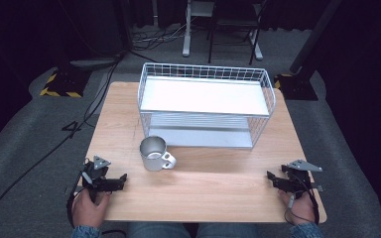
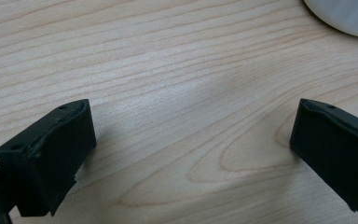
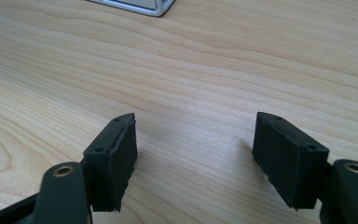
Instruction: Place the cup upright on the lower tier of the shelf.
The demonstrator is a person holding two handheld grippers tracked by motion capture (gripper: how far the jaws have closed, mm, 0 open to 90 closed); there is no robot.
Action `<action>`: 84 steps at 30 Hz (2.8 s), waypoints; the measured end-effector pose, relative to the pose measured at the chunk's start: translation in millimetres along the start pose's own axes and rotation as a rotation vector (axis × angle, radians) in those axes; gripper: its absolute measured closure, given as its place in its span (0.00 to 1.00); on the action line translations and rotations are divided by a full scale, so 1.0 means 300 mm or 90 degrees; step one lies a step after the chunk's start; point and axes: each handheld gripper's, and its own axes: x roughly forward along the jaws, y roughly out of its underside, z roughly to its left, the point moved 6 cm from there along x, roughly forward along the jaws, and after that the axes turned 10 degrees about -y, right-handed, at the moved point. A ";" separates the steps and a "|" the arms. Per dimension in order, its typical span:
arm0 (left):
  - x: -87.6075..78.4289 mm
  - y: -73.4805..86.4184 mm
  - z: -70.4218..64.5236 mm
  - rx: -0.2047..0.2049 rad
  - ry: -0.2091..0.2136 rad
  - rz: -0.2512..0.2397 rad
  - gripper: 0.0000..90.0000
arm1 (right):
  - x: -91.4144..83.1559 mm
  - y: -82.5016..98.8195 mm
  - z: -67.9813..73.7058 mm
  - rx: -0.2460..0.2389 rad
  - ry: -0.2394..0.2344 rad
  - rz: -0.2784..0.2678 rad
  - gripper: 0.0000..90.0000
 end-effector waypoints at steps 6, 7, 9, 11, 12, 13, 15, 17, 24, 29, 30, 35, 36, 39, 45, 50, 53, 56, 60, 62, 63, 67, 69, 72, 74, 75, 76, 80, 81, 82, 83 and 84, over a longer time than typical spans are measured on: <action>0.004 -0.004 -0.001 -0.002 -0.003 0.000 0.00 | -0.001 0.000 0.000 0.002 -0.001 0.000 0.35; 0.004 -0.004 -0.001 -0.003 -0.003 0.001 0.00 | -0.001 0.000 0.001 0.003 0.000 -0.002 0.35; 0.004 -0.005 -0.001 -0.004 -0.003 0.001 0.00 | -0.001 0.000 0.002 0.004 0.001 -0.003 0.35; 0.004 -0.005 -0.001 -0.004 -0.003 0.001 0.00 | -0.002 0.001 0.004 0.007 0.002 -0.003 0.38; 0.004 -0.005 -0.001 -0.004 -0.003 0.001 0.00 | -0.003 0.001 0.009 0.005 0.001 -0.002 0.39; 0.004 -0.005 -0.001 -0.004 -0.003 0.001 0.00 | -0.003 -0.001 0.016 0.003 -0.002 0.000 0.40; 0.004 -0.005 -0.001 -0.004 -0.003 0.001 0.00 | -0.002 -0.007 0.031 -0.001 -0.008 0.001 0.41; 0.004 -0.005 -0.001 -0.004 -0.003 0.001 0.00 | -0.002 -0.025 0.057 -0.004 -0.026 -0.005 0.41; 0.004 -0.004 -0.001 -0.004 -0.003 0.001 0.00 | 0.007 -0.086 0.143 -0.025 -0.067 -0.011 0.41; 0.004 -0.005 -0.001 -0.004 -0.003 0.001 0.00 | -0.001 -0.134 0.221 -0.044 -0.104 -0.025 0.41; 0.004 -0.005 -0.001 -0.004 -0.003 0.001 0.00 | -0.001 -0.134 0.221 -0.044 -0.104 -0.025 0.41; 0.004 -0.005 -0.001 -0.004 -0.003 0.001 0.00 | -0.005 -0.215 0.343 -0.081 -0.162 -0.044 0.41; 0.004 -0.005 -0.001 -0.004 -0.003 0.001 0.00 | 0.001 -0.229 0.369 -0.092 -0.173 -0.044 0.41; 0.004 -0.005 -0.001 -0.004 -0.003 0.001 0.00 | 0.023 -0.256 0.429 -0.111 -0.195 -0.034 0.41; 0.004 -0.005 -0.001 -0.004 -0.003 0.002 0.00 | 0.051 -0.307 0.517 -0.146 -0.226 -0.034 0.42; 0.004 -0.005 -0.001 -0.004 -0.003 0.002 0.00 | 0.067 -0.351 0.581 -0.156 -0.261 -0.045 0.43; 0.004 -0.005 -0.001 -0.004 -0.003 0.002 0.00 | 0.082 -0.373 0.624 -0.172 -0.276 -0.042 0.44; 0.004 -0.005 -0.001 -0.004 -0.003 0.002 0.00 | 0.107 -0.392 0.677 -0.196 -0.289 -0.042 0.45; 0.004 -0.005 -0.001 -0.004 -0.003 0.002 0.00 | 0.145 -0.412 0.738 -0.219 -0.308 -0.045 0.46; 0.004 -0.005 -0.001 -0.004 -0.003 0.002 0.00 | 0.164 -0.422 0.764 -0.220 -0.324 -0.055 0.47; 0.004 -0.005 -0.001 -0.004 -0.003 0.002 0.00 | 0.171 -0.425 0.773 -0.220 -0.330 -0.059 0.47; 0.004 -0.005 -0.001 -0.004 -0.003 0.001 0.00 | 0.216 -0.441 0.824 -0.225 -0.359 -0.058 0.47; 0.004 -0.005 -0.001 -0.004 -0.003 0.002 0.00 | 0.242 -0.448 0.846 -0.229 -0.366 -0.049 0.48; 0.004 -0.005 -0.001 -0.004 -0.003 0.002 0.00 | 0.279 -0.457 0.876 -0.230 -0.373 -0.041 0.50; 0.004 -0.005 -0.002 -0.004 -0.003 0.002 0.00 | 0.301 -0.461 0.891 -0.226 -0.380 -0.041 0.51; 0.004 -0.005 -0.002 -0.004 -0.003 0.001 0.00 | 0.311 -0.461 0.897 -0.223 -0.382 -0.038 0.53; 0.004 -0.005 -0.002 -0.004 -0.003 0.001 0.00 | 0.321 -0.461 0.902 -0.221 -0.383 -0.035 0.54; 0.004 -0.005 -0.001 -0.004 -0.003 0.002 0.00 | 0.356 -0.459 0.914 -0.220 -0.384 -0.025 0.59; 0.004 -0.005 -0.001 -0.004 -0.002 0.002 0.00 | 0.363 -0.458 0.918 -0.223 -0.383 -0.022 0.59; 0.004 -0.005 -0.001 -0.004 -0.002 0.002 0.00 | 0.369 -0.458 0.921 -0.228 -0.379 -0.019 0.60; 0.004 -0.005 -0.001 -0.004 -0.002 0.002 0.00 | 0.375 -0.458 0.925 -0.231 -0.379 -0.017 0.61; 0.004 -0.005 -0.002 -0.004 -0.002 0.002 0.00 | 0.381 -0.458 0.928 -0.233 -0.378 -0.016 0.62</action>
